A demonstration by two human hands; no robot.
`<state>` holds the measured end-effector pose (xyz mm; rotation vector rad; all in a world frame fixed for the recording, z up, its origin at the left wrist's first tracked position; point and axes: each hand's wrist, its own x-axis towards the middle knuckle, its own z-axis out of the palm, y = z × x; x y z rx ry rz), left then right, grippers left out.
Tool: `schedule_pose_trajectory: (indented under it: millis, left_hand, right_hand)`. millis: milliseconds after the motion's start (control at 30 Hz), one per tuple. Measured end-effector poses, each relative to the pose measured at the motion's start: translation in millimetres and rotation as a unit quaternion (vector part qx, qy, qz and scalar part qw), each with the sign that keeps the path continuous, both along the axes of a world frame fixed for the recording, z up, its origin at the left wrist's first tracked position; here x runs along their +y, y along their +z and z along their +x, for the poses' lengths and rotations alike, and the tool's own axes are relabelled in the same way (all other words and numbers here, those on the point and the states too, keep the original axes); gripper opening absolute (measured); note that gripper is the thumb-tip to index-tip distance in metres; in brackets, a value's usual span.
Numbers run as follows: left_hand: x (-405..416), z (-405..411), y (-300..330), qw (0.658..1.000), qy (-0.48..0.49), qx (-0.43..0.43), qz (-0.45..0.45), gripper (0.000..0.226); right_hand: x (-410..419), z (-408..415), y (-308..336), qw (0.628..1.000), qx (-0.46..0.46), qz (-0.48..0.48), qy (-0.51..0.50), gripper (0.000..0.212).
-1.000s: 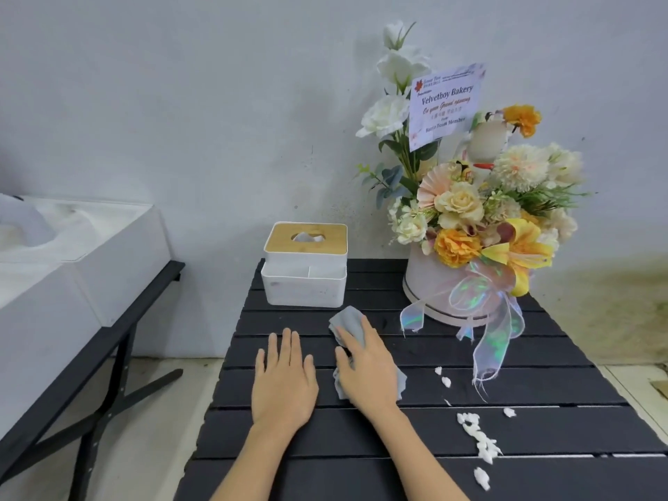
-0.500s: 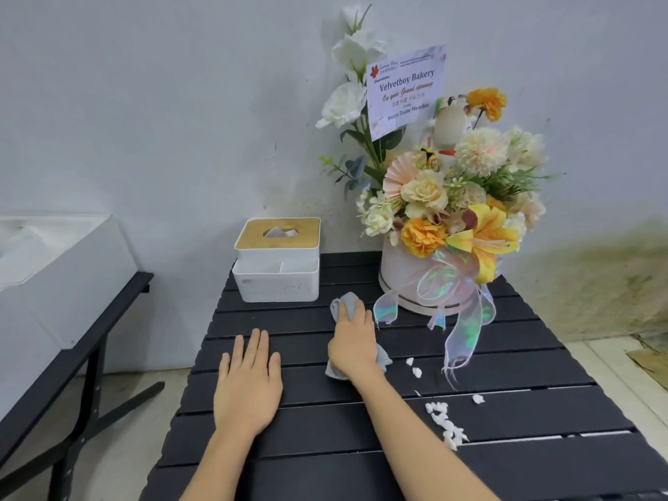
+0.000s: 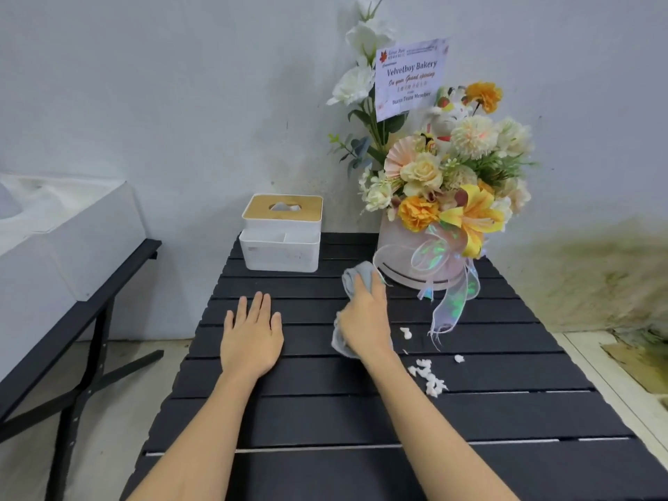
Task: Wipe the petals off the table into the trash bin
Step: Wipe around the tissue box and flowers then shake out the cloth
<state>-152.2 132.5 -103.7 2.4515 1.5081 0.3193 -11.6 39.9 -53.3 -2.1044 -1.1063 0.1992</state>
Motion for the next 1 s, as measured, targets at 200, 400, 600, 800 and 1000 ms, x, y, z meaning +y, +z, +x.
schedule_pose_trajectory:
  millis: [200,400,600,800,1000]
  left_hand:
    - [-1.0,-1.2,-3.2,1.0,0.01,-0.011,0.014,0.052]
    - [8.1,5.1,-8.4,0.999,0.017,-0.008,0.034,0.052]
    - [12.4,5.6,-10.3,0.999,0.018,0.007,0.027,0.053]
    - [11.5,6.2,-6.3,1.0,0.014,0.012,0.009,0.053]
    - [5.6,6.6,-4.1,1.0,0.015,0.004,0.02,0.052]
  right_hand:
    - [76.0,27.8,-13.5,0.996,-0.076,-0.019,-0.031,0.06]
    - [121.6,58.3,-33.7,0.991,-0.103,-0.081,0.038,0.047]
    - [126.6,66.7,-29.4,0.988,-0.1,-0.114,0.024,0.055]
    - [49.6,66.6,-31.3,0.974,-0.136,-0.179,-0.001,0.064]
    - [-21.7,47.6,-12.7,0.979,-0.06,-0.195,-0.025,0.067]
